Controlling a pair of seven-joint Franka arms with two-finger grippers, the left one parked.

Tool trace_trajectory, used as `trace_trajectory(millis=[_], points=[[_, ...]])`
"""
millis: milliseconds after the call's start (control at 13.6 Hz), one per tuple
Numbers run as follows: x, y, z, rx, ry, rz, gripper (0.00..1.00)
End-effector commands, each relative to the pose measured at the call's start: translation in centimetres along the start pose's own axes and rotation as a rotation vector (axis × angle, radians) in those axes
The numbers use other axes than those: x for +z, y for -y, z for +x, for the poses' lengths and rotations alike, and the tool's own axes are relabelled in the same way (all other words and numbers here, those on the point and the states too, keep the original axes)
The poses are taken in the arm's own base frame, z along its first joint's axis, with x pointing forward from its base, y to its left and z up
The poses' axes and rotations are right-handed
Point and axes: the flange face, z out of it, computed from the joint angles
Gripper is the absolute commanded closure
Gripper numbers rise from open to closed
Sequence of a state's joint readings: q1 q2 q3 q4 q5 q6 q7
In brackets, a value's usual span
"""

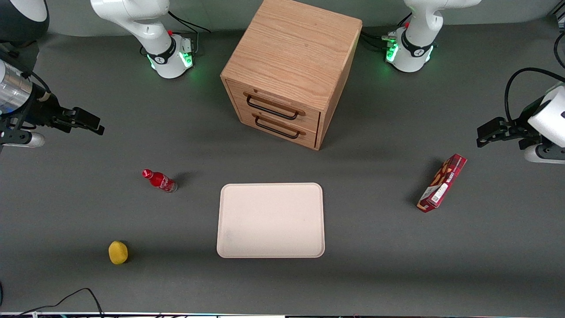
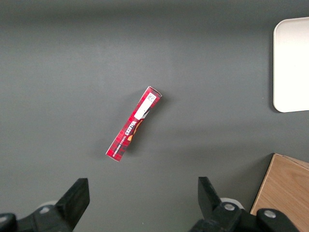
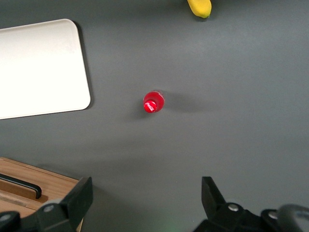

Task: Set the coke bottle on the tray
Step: 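Move the open right gripper down over the red Coca-Cola bottle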

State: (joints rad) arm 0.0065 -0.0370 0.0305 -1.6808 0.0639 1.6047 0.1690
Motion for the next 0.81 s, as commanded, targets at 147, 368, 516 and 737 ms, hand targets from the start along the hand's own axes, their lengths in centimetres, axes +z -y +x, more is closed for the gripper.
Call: trace_trajectory(millis=[147, 368, 516, 737], points=[[-0.8, 0.4, 1.1, -0.026, -0.008, -0.011, 0.0], [0.4, 1.0, 2.3, -0.064, -0.007, -0.093, 0.0], [2.8, 0.8, 4.5, -0.058, 0.007, -0.042, 0.0], [7.7, 0.9, 8.3, -0.051, -0.033, -0.029, 0.0]])
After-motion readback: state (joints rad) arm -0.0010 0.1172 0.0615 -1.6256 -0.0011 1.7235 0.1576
